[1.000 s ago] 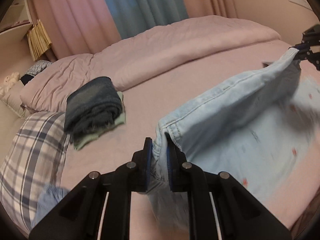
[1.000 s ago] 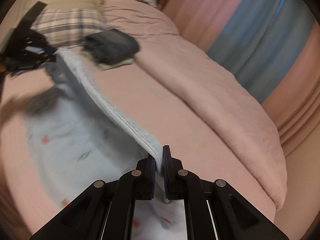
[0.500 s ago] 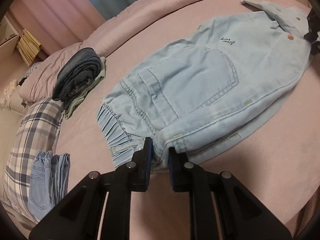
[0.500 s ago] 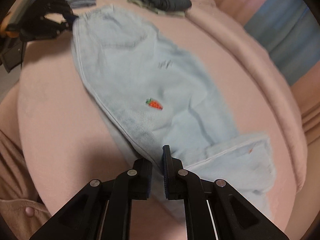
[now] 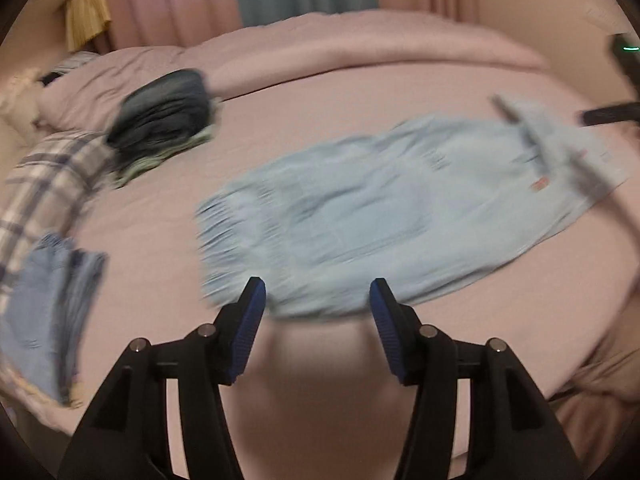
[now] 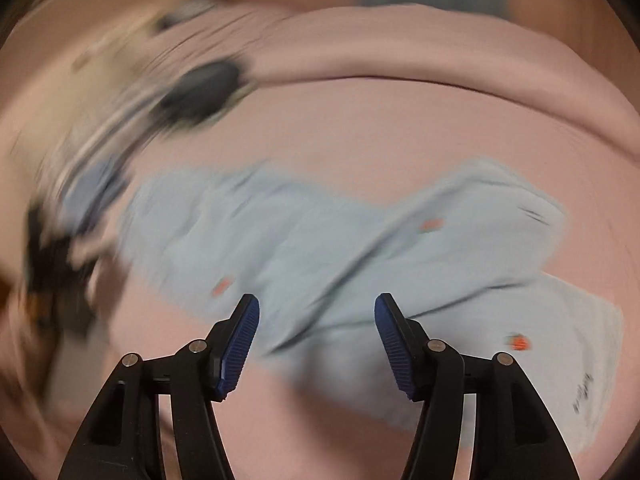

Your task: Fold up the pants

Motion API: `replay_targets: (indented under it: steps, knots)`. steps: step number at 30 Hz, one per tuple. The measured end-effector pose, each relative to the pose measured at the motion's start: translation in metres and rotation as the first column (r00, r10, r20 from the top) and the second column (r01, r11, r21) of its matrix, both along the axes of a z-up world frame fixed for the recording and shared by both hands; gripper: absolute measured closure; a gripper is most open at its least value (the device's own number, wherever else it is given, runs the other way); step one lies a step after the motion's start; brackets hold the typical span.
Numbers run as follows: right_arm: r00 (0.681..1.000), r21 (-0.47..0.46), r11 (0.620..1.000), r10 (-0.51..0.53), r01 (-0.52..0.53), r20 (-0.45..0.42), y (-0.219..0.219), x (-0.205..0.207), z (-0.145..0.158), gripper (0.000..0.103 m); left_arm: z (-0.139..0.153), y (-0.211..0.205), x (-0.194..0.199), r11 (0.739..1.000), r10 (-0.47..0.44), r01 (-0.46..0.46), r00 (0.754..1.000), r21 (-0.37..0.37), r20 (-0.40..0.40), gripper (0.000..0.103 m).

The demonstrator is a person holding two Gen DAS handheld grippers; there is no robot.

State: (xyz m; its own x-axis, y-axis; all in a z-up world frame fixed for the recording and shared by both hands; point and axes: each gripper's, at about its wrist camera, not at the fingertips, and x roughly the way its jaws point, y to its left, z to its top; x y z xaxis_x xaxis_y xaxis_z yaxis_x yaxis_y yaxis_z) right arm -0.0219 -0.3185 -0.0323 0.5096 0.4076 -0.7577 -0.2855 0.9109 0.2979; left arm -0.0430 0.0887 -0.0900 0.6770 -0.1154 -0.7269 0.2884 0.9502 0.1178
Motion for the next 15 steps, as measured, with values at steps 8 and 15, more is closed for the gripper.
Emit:
replay_targets:
  steps: [8,15]
  knots:
    - [0.959,-0.060,0.976,-0.218,0.211,-0.183,0.004,0.097,-0.014,0.042,0.001,-0.140,0.015,0.942,-0.313,0.308,0.950,-0.136,-0.014,0.049]
    - [0.882,-0.174,0.943,-0.329,0.285,-0.338,0.003,0.138,-0.055,0.047,-0.024,-0.238,0.028,0.898,-0.437,0.433,0.898,-0.074,-0.054,0.038]
